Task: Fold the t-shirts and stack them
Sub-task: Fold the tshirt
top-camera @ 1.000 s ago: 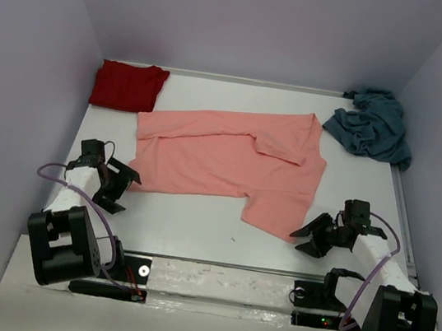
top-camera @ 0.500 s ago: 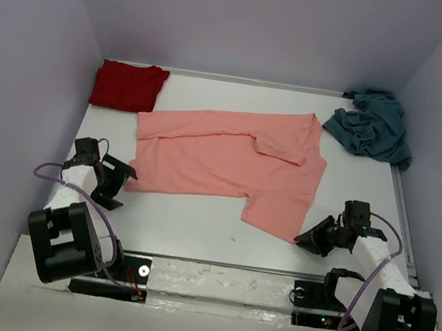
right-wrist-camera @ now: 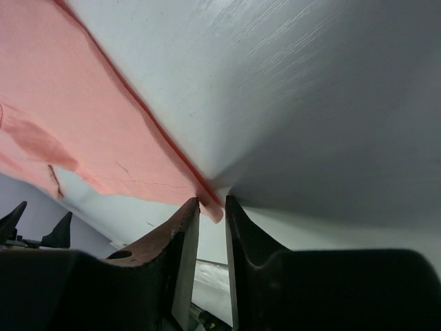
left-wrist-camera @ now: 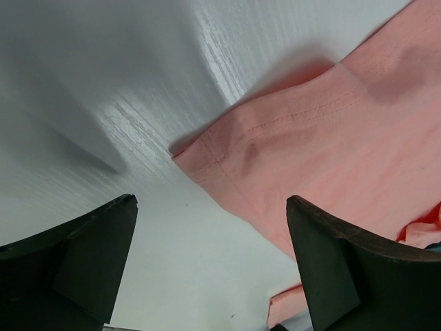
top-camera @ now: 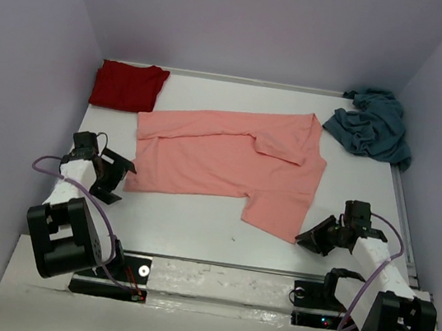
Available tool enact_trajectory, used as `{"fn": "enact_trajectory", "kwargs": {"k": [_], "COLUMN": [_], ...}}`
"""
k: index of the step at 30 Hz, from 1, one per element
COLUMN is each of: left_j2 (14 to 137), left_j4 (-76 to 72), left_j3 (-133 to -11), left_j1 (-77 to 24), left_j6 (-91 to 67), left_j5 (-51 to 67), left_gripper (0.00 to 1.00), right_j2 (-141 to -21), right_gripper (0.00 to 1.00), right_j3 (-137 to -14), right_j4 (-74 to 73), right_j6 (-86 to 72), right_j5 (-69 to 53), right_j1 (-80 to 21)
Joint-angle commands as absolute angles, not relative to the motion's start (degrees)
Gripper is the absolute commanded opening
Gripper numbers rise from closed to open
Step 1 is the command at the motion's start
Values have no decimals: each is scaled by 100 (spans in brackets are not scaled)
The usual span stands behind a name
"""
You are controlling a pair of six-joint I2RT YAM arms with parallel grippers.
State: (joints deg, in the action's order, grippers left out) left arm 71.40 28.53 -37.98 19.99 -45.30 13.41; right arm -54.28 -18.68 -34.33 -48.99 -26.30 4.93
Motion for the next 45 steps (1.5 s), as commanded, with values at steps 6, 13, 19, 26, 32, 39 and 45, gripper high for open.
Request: {"fn": "enact_trajectory", "kwargs": {"k": [6, 13, 19, 26, 32, 39, 45], "left_j2": [7181, 7189, 7189, 7189, 7216, 7251, 7453], "left_j4": [2874, 2900, 2883, 2839, 2778, 2541, 2075], "left_j3": [-3937, -3964, -3946, -3876, -3788, -3446, -3287], "left_j1": [2039, 2048, 2065, 2109, 2136, 2180, 2180], "left_j6": [-4412, -4360, -4351, -4351, -4377, -4535, -4684], "left_j5": [1345, 1318, 1336, 1371, 1441, 1441, 1661], "left_gripper": [99, 99, 99, 99, 99, 95, 77], "right_j2": [-5388, -5537, -5607, -5678, -5669, -5687, -5599], "right_gripper": [26, 33, 34, 0, 0, 0, 0], "right_j3": [-1978, -2021, -2100, -2118, -2276, -2382, -2417], "right_j4": [-3366, -3191, -3155, -3155, -3278, -3313, -3375], "right_j6": [-5089, -5299, -5405, -5388, -5317, -5238, -5203], "right_j5": [-2320, -2268, -2145, -2101, -2048, -2074, -2065], "right_j1": [413, 80, -97, -97, -97, -97, -97]}}
